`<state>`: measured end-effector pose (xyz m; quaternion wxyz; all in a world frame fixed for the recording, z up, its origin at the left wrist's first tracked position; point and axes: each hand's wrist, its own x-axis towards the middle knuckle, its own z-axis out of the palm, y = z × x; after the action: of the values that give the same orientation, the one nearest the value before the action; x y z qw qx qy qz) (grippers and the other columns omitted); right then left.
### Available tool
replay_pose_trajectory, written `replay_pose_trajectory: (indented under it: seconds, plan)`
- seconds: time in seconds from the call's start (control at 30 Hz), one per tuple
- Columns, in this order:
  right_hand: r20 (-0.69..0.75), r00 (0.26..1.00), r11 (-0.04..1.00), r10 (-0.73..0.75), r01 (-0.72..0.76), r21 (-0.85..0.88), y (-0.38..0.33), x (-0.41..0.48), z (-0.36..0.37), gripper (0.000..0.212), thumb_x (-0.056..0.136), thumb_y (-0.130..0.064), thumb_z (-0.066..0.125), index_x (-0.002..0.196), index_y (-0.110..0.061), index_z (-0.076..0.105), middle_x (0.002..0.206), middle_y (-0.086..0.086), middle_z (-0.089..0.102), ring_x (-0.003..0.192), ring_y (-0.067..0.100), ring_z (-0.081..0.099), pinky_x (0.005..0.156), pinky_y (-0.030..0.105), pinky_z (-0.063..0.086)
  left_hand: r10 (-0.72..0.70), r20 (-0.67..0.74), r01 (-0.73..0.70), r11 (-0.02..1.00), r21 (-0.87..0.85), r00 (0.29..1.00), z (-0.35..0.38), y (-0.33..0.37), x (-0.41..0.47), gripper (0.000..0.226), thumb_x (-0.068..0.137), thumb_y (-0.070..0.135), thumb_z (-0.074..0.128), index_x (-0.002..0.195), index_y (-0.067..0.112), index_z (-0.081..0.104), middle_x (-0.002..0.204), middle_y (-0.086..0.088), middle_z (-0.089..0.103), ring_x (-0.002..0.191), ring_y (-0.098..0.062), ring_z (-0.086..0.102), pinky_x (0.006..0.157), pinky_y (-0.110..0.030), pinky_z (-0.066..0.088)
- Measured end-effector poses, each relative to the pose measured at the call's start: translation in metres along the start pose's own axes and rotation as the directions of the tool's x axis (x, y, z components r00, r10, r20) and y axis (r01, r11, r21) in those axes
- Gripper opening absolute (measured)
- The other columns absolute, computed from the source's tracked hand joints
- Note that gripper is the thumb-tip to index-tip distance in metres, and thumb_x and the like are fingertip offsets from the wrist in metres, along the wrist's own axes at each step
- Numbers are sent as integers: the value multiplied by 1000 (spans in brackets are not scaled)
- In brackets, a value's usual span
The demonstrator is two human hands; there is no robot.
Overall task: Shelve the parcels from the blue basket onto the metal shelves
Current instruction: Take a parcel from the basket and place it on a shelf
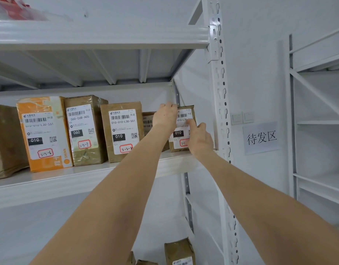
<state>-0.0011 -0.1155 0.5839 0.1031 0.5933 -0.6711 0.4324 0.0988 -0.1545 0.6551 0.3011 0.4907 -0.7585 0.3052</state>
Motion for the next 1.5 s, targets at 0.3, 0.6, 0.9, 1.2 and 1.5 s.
replay_pose_trajectory:
  seconds: [0.3,0.6,0.9,1.2,1.5]
  plan:
    - [-13,1000,1000,2,-2,-1,2,4,9,56,92,-8,51,140,-29,31,112,10,38,75,26,48,66,34,41,16,9,-16,1000,-12,1000,3,-5,4,55,85,8,68,134,8,43,129,-9,45,120,-25,42,91,-35,46]
    - [-7,1000,999,-6,5,-39,1,1,10,59,91,-12,57,142,-24,30,124,12,36,89,28,52,68,35,43,4,13,-4,1000,-1,1000,-3,-3,2,44,90,7,53,133,9,43,128,-9,47,119,-23,43,89,-35,46]
    - [-20,1000,993,-17,14,-114,-1,-2,7,57,90,-15,62,138,-19,33,126,10,38,108,26,45,66,32,38,-15,44,15,1000,-11,999,-13,-4,-5,50,90,6,52,138,10,39,135,-7,45,124,-24,43,92,-37,45]
    - [-14,999,991,-38,35,-133,-13,-18,0,55,90,-17,63,137,-18,34,131,10,38,115,27,43,69,32,38,-61,69,59,998,19,996,-37,-5,-33,42,92,13,54,132,12,43,129,-8,46,121,-24,44,85,-37,45]
    - [-26,997,989,-67,63,-136,-28,-78,-10,47,93,-12,57,136,-18,38,133,10,41,120,28,42,88,36,44,-87,134,88,996,1,987,-58,5,-104,45,92,9,45,137,10,40,137,-10,42,129,-27,38,97,-41,41]
